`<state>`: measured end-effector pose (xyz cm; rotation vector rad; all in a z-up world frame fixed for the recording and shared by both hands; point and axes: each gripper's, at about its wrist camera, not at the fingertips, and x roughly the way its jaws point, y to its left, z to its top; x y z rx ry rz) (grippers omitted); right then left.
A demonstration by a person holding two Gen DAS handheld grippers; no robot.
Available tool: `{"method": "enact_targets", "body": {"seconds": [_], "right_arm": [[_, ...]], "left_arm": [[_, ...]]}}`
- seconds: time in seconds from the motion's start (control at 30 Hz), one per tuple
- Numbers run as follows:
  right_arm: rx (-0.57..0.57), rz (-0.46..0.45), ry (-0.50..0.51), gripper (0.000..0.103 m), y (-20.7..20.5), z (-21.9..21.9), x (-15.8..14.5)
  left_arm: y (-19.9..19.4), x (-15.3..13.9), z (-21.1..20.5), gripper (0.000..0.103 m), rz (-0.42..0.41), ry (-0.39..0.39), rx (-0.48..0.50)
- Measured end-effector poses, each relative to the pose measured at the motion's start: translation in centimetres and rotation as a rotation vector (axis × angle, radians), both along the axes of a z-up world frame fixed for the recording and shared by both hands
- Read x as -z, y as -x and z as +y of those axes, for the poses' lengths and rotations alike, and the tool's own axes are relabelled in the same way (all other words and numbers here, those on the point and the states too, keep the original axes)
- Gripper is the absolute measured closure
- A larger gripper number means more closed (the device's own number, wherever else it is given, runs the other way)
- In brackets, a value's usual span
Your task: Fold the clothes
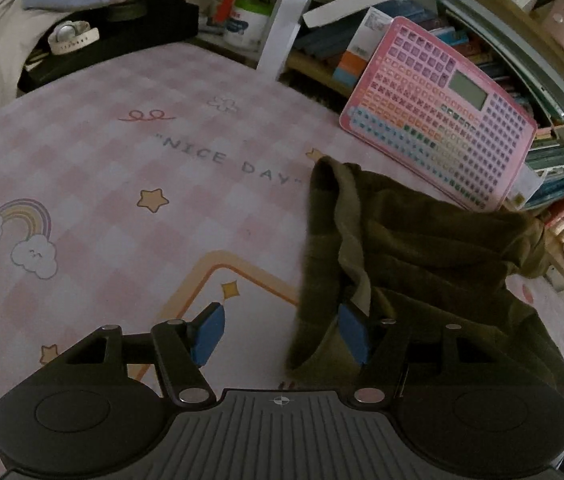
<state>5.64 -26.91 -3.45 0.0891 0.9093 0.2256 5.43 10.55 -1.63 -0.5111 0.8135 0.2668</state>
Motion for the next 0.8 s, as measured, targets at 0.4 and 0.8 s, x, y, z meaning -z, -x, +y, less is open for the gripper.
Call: {"method": "enact_targets", "body": {"seconds": [0.4, 0.8], "right_arm": [[-0.006, 0.017, -0.004, 0.062, -0.29, 0.19, 0.21], [-0.013, 0.036, -0.001, 0.062, -0.65, 0.55, 0.42]], "left_arm": [[0.56, 0.60, 0.34, 0.038, 0.024, 0.008, -0.019], [0.90, 0.48, 0.80, 0.038, 0.028, 0.008, -0.033]]}}
